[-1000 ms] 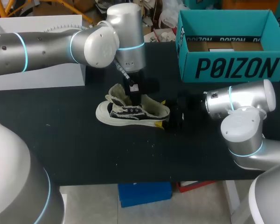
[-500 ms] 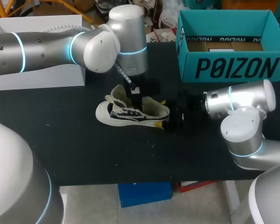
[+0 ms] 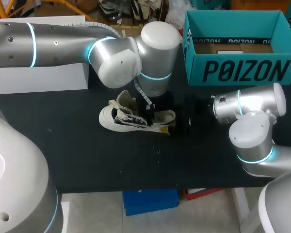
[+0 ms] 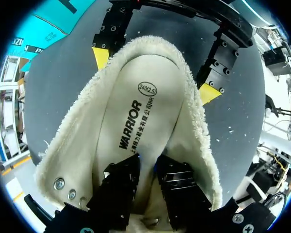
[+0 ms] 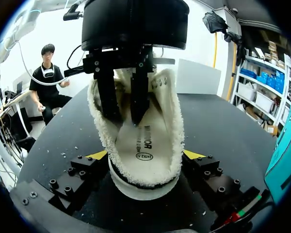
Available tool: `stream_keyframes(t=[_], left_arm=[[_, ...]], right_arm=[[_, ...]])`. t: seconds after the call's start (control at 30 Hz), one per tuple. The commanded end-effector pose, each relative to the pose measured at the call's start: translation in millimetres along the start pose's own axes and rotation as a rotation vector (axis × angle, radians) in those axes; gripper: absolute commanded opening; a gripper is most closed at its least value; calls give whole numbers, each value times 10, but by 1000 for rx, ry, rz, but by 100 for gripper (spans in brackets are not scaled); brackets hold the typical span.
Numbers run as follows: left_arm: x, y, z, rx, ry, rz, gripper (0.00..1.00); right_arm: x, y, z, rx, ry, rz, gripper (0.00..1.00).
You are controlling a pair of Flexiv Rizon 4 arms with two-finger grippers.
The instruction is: Take the shoe out of the shoebox, open the shoe tongue, remove and reinsert the insole, then place the shoe into the shoebox
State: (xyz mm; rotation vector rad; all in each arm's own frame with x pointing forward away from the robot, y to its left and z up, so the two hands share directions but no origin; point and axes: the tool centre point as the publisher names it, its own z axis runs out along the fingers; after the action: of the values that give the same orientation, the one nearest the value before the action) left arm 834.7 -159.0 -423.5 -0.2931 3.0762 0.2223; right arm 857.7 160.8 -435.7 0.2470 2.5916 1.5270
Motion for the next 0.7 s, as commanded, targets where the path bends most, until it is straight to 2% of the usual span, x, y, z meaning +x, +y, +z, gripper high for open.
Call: stream_keyframes(t=[0.03,0.2,0.27,0.3,0.5,0.63,0.7], left_arm=[[80,70,320,-20,-155,-20,23],[-37,142,398,-7,-222,-42,27],[-105,177,436,-5,-237,-49,18],[-138,190,454,2,-239,-44,17],[-268,190,580,2,-289,-35,19],[-330,195,636,15,-328,-50,25],[-360,199,638,22,-353,-58,22]], right_arm=[[-19,-12,1,2,-2,3,0],[-19,-12,1,2,-2,3,0],[-19,-12,1,2,-2,3,0],[-19,-12,1,2,-2,3,0],[-19,-12,1,2,-2,3,0],[-19,-12,1,2,-2,3,0],[-19,-12,1,2,-2,3,0]])
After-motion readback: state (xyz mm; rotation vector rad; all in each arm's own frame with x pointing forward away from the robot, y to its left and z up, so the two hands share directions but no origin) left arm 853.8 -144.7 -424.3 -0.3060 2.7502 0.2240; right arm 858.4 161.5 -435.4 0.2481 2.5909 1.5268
